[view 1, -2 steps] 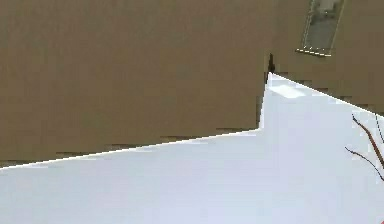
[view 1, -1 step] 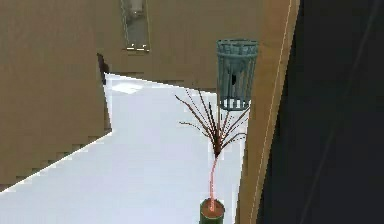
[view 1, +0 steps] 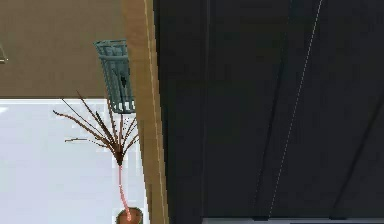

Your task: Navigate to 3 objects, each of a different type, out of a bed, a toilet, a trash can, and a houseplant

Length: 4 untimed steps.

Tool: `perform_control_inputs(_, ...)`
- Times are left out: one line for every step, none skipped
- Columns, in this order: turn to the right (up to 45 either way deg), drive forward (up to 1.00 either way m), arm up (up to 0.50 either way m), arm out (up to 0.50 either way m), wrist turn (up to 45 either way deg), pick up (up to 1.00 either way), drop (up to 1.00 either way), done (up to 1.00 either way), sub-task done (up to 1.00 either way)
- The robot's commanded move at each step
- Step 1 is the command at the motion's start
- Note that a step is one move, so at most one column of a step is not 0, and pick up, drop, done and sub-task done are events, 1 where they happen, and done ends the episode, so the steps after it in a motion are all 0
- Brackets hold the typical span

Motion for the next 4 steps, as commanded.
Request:
perform_control_inputs(0.0, 0.05, 0.00, 0.00, 0.0, 0.00, 0.00, 0.00, 0.00)
perform_control_inputs(-6.0, 0.00, 0.00, 0.00, 0.0, 0.00, 0.00, 0.00, 0.00)
perform_control_inputs(-3.0, 0.00, 0.00, 0.00, 0.0, 0.00, 0.00, 0.00, 0.00)
perform_control_inputs(0.0, 0.05, 0.00, 0.00, 0.0, 0.00, 0.00, 0.00, 0.00)
